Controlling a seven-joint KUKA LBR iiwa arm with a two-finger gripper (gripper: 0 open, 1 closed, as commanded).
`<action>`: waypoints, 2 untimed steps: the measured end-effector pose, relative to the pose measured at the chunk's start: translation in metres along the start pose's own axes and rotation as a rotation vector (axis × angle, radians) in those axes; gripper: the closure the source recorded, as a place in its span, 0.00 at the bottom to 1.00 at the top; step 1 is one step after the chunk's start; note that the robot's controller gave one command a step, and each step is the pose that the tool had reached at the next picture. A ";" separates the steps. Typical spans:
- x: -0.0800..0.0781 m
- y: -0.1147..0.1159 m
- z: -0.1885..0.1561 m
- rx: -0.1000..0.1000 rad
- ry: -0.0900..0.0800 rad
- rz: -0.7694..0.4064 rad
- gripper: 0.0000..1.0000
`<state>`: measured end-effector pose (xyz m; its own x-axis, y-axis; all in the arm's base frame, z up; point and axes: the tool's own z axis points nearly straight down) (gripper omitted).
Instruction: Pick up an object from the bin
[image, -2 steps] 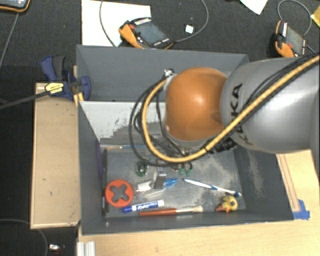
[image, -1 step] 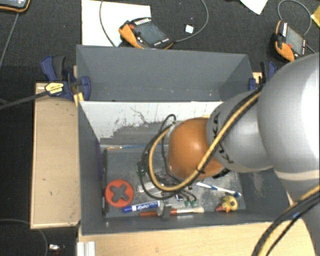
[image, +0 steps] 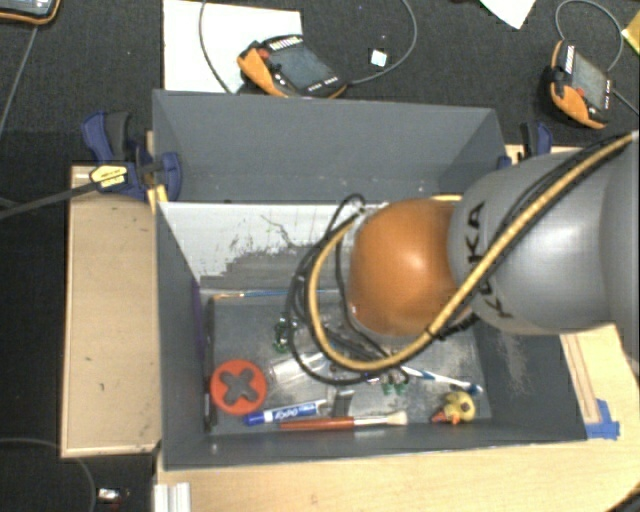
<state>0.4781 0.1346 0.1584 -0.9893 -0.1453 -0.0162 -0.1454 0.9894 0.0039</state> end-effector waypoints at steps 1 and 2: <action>0.002 0.000 0.058 0.002 0.019 -0.083 0.00; -0.005 0.034 0.087 -0.001 -0.010 -0.174 0.00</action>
Offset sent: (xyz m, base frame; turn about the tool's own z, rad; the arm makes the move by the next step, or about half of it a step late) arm -0.0015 0.0345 -0.0884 -0.1815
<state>0.4793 0.1696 0.0718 -0.9491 -0.3139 -0.0270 -0.3141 0.9494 0.0016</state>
